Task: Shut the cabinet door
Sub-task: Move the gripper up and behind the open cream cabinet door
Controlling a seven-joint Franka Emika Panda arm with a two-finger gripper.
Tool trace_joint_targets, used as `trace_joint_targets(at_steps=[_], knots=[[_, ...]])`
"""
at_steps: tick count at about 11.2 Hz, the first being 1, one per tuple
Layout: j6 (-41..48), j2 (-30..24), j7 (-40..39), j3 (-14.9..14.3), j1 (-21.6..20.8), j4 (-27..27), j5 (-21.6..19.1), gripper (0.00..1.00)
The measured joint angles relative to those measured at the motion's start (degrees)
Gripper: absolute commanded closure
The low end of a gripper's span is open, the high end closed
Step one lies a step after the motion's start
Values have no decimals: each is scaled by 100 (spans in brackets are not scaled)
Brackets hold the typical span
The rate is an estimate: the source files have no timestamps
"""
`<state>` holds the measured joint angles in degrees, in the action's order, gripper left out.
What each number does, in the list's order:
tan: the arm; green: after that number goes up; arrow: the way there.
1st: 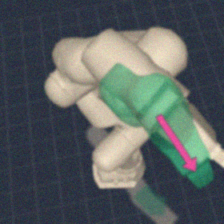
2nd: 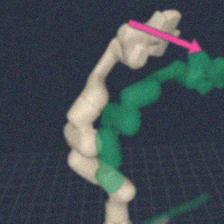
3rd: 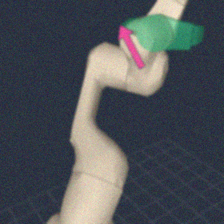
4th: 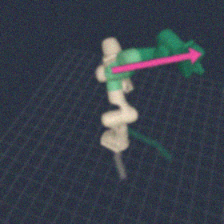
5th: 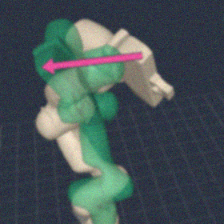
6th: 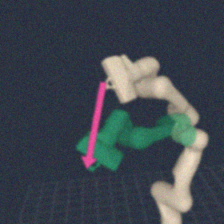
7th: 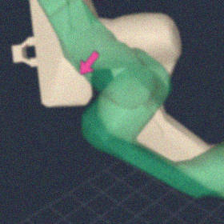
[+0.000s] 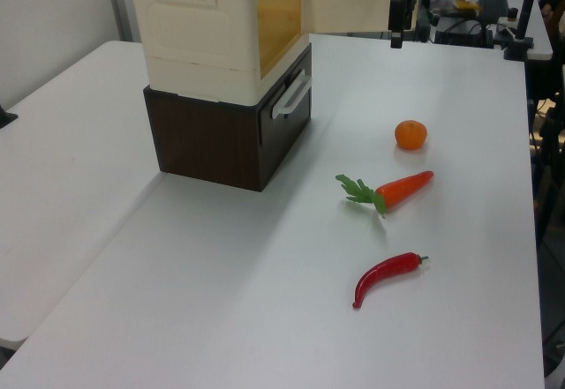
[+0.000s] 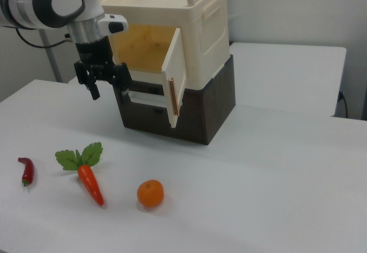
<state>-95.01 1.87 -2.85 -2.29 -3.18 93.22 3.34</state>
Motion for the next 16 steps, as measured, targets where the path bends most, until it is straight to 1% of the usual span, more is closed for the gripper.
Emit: trace_joint_targets(at_steps=[4, 5, 6, 8, 9, 10, 11, 16], knots=[[0, 0, -2, 0, 10, -1, 3, 0], [0, 0, -2, 0, 11, 0, 4, 9], [0, 0, -2, 0, 11, -1, 4, 26], [0, 0, -4, 0, 24, -1, 6, 69], [0, 0, -4, 0, 50, -4, 6, 84], [0, 0, -5, -1, 76, -4, 6, 95], [0, 0, -5, -1, 92, -5, 6, 100], [-6, 1, -7, -1, 146, -28, 7, 100]])
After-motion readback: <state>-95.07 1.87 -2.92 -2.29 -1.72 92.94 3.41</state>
